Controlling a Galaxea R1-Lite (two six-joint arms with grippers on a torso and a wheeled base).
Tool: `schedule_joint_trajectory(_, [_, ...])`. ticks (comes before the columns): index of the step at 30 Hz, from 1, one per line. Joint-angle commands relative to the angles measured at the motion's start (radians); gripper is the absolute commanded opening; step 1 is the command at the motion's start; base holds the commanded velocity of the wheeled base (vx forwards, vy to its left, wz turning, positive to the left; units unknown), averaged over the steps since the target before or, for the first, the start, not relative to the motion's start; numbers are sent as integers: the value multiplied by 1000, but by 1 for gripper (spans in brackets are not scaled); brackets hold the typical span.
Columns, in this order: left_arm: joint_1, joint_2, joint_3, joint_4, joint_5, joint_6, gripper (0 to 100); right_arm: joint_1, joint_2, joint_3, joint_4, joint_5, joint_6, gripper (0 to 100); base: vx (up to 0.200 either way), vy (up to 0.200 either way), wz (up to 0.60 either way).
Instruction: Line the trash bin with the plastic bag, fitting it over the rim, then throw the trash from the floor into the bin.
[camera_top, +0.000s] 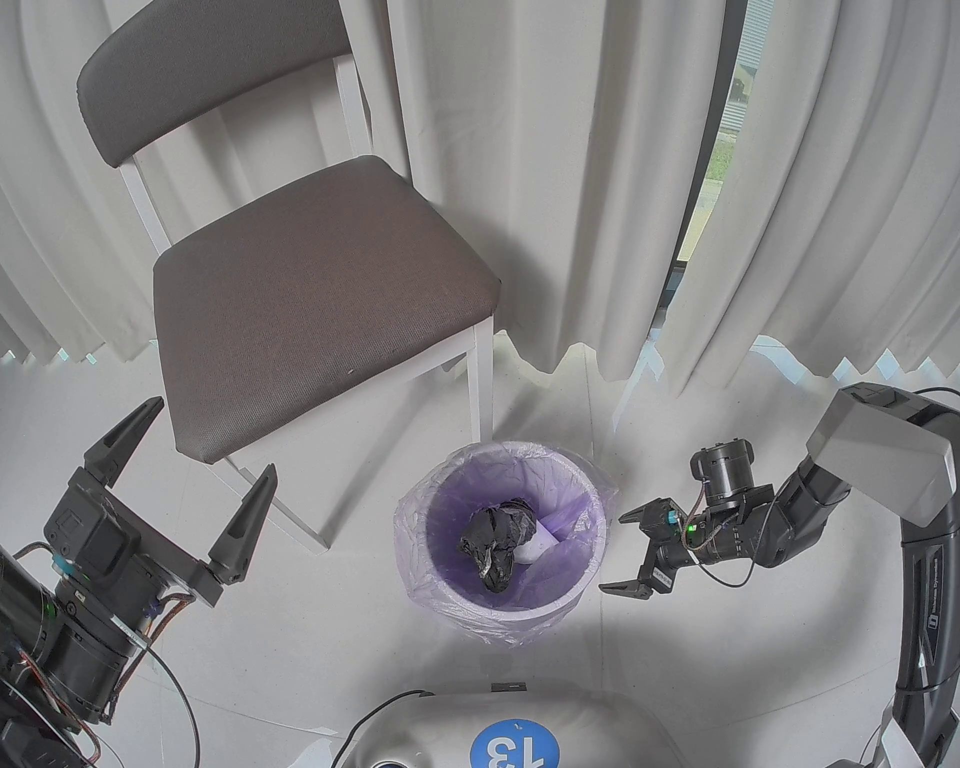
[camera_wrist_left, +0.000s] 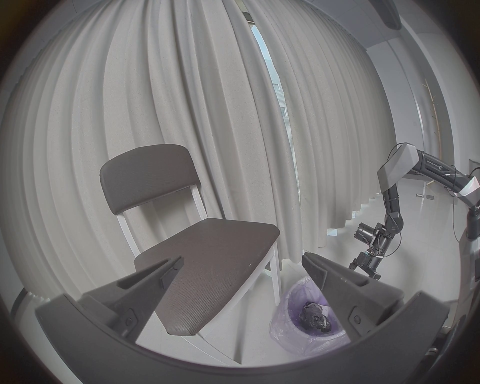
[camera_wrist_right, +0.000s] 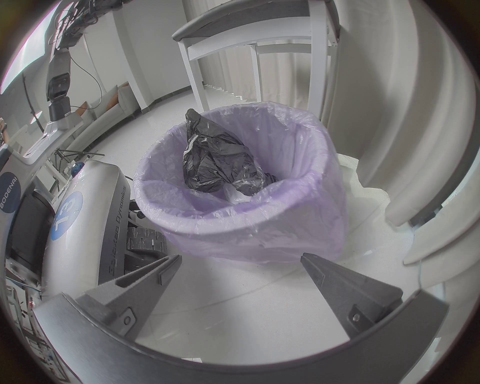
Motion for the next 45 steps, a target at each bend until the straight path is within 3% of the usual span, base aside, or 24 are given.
schedule_joint_trajectory(1, [0,14,3,-18,0,-2,100,7,59,-55,0,4,1,100,0,0,0])
schedule_joint_trajectory(15, [2,34,10,-18,1,-4,100,-4,113,-180,3,22,7,100,0,0,0])
schedule_joint_trajectory(16, [2,34,9,-18,1,-4,100,-4,114,-184,3,27,7,0,0,0,0])
schedule_joint_trajectory(37, [2,37,15,-18,1,-4,100,-83,108,-229,64,31,1,0,0,0,0])
schedule_joint_trajectory(38, [2,39,15,-18,1,-4,100,-83,105,-233,70,31,1,100,0,0,0])
schedule_joint_trajectory(45, [2,41,22,-18,1,-2,100,-80,125,-309,80,31,-10,100,0,0,0])
